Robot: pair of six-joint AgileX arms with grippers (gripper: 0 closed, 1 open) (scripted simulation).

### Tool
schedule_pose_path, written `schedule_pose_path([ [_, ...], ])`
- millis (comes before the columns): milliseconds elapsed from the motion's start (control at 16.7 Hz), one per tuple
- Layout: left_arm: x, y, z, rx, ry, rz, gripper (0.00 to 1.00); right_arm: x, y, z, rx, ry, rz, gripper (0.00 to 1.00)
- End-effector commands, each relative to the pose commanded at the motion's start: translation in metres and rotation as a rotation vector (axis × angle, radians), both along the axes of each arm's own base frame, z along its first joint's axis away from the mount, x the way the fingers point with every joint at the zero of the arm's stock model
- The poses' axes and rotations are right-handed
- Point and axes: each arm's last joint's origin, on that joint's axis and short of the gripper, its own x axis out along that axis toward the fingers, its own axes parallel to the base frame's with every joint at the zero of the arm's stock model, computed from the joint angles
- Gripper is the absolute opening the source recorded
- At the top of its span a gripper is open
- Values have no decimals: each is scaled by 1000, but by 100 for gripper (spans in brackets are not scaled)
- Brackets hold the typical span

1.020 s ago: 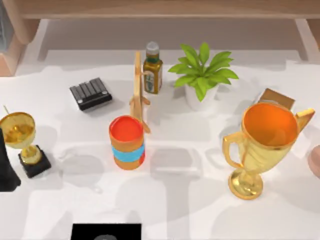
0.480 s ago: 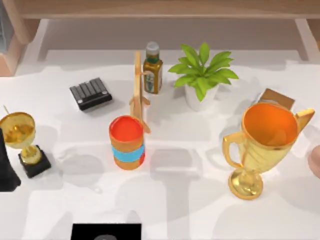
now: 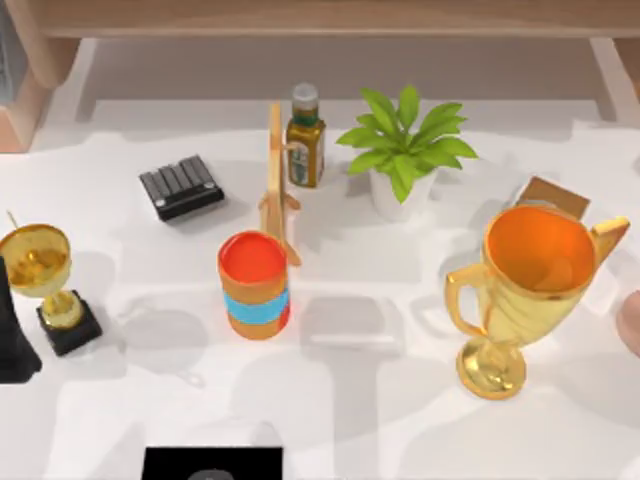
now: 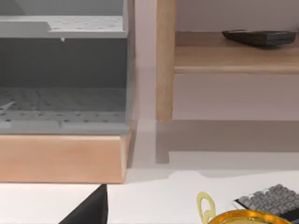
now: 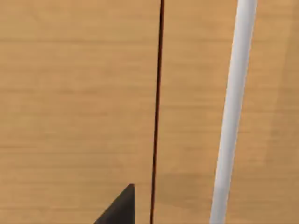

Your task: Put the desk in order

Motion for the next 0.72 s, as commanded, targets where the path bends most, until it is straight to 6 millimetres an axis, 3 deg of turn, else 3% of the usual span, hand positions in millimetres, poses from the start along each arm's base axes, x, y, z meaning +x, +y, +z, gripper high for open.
schedule_pose_path([
  [180,0,0,0,0,0,0,100,-14,28,32,-117,16,13,100],
  [360,0,0,0,0,0,0,100,-44,61,82,-298,1,15,100],
  [540,0,0,0,0,0,0,100,-95,95,138,-518,-50,-2,100],
  [720,0,0,0,0,0,0,100,-163,126,174,-747,-105,-31,100],
])
